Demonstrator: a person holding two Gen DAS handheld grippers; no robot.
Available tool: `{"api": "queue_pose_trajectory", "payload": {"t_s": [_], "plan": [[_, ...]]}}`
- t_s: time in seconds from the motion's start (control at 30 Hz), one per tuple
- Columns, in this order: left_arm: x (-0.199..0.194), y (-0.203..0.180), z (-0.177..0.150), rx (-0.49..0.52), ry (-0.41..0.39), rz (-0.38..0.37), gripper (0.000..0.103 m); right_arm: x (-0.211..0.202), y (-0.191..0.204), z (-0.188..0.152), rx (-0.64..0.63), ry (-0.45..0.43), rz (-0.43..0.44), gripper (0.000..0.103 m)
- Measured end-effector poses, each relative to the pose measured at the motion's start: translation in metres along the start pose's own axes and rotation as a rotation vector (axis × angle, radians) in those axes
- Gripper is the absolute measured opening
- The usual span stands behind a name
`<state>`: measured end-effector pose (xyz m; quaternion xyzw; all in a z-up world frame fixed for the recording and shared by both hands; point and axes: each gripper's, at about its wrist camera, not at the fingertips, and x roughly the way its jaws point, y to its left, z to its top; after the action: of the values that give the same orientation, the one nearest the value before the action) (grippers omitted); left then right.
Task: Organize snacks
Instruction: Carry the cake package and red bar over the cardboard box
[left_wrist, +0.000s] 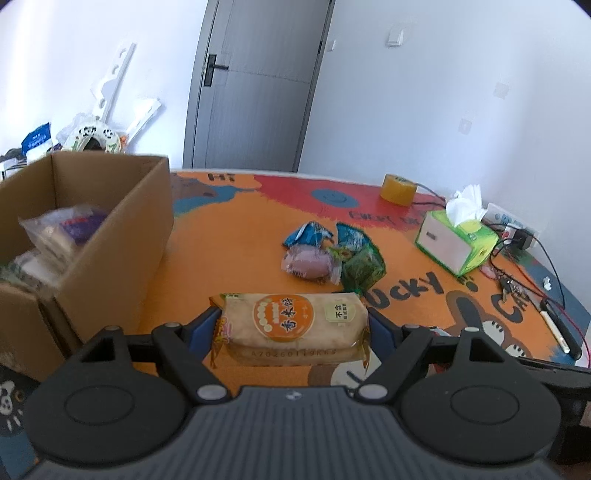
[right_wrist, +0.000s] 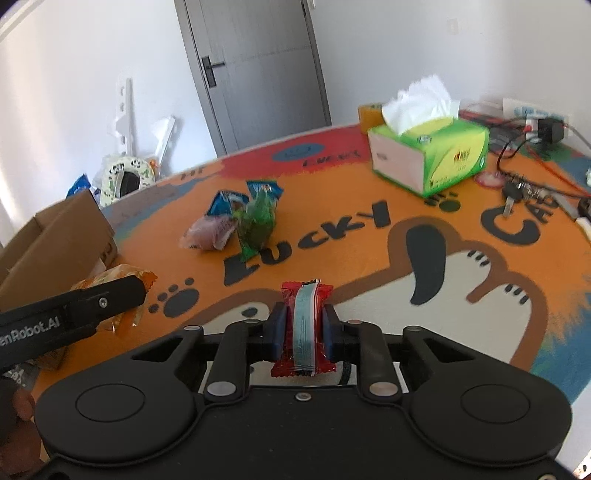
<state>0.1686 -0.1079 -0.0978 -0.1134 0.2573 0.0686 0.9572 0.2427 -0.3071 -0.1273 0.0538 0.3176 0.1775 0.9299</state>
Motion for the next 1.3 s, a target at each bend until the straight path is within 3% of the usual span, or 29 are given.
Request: {"api": "queue_pose_trajectory", "payload": {"t_s": [0.33, 0.67, 1.3], "plan": [[-0.038, 0.003, 0.031, 0.041, -0.131, -0.023, 0.081, -0.036, 0.019, 0.025, 0.001, -0.118, 0.039, 0.021], [-0.063, 0.027, 0.062, 0.049, -0.210, -0.014, 0.081, -0.051, 0.055, 0.046, -0.037, -0.190, 0.118, 0.021], [-0.078, 0.098, 0.083, -0.011, -0.257, 0.077, 0.081, -0.034, 0.113, 0.061, -0.065, -0.200, 0.234, 0.021]]}}
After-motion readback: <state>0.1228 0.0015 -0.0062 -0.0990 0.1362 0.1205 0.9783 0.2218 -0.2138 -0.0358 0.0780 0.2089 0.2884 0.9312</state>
